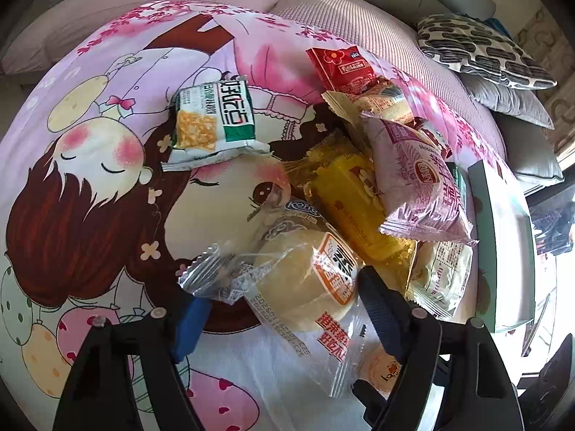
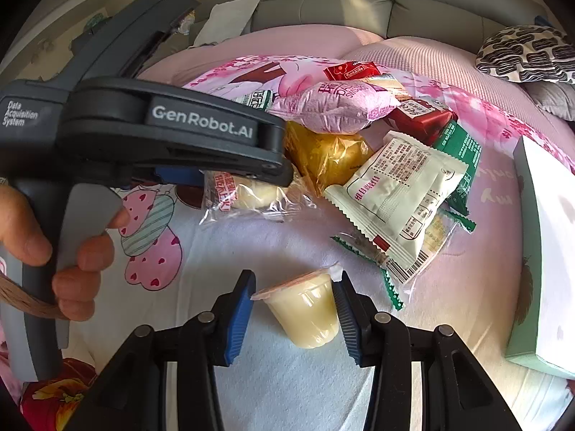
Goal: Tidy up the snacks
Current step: 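Lift the pudding cup with the right gripper while the left gripper grasps the wrapped bun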
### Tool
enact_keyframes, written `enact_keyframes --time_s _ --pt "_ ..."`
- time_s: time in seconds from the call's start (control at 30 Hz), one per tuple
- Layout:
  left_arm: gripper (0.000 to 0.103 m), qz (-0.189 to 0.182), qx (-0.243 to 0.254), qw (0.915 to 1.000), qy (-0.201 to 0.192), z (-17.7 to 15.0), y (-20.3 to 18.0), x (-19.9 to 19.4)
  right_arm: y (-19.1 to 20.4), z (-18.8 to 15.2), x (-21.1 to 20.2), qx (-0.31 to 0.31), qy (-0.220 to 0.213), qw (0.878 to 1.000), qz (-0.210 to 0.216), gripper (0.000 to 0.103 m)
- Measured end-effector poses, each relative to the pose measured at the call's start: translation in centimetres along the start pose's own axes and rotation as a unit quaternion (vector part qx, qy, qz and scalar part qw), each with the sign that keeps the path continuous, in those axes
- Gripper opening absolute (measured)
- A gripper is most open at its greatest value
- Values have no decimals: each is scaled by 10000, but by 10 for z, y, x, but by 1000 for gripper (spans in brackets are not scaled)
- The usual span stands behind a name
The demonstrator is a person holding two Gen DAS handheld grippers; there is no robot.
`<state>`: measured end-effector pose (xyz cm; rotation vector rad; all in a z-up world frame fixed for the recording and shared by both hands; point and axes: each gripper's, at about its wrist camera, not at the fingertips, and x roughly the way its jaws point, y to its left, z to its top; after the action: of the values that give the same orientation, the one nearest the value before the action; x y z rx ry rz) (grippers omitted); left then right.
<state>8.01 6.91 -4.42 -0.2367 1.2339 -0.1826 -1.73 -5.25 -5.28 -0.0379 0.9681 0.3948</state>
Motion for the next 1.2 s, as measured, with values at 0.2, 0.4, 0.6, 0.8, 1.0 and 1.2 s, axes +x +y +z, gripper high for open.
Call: enact_keyframes --time_s 0.2,0.4,0.6,0.8,1.0,1.2 --pt "64 -50 -224 9997 -68 -3 12 -6 -2 -4 -3 25 0 10000 1 47" --pt "61 85 -271 9996 -92 -10 15 -13 -2 -11 -13 31 -33 10000 11 47" --pt "61 169 -332 9993 -96 -22 22 -25 -3 -16 -24 60 -123 9999 59 46" --pt "61 224 -376 9990 -101 -36 27 -41 -6 -16 -35 139 -282 9994 134 46" --pt "61 239 -356 9989 -212 -39 22 -57 -10 -11 -45 247 -465 9985 152 46" --pt "61 232 -231 9984 -461 -38 10 -82 -22 -6 -66 449 -757 9960 154 46"
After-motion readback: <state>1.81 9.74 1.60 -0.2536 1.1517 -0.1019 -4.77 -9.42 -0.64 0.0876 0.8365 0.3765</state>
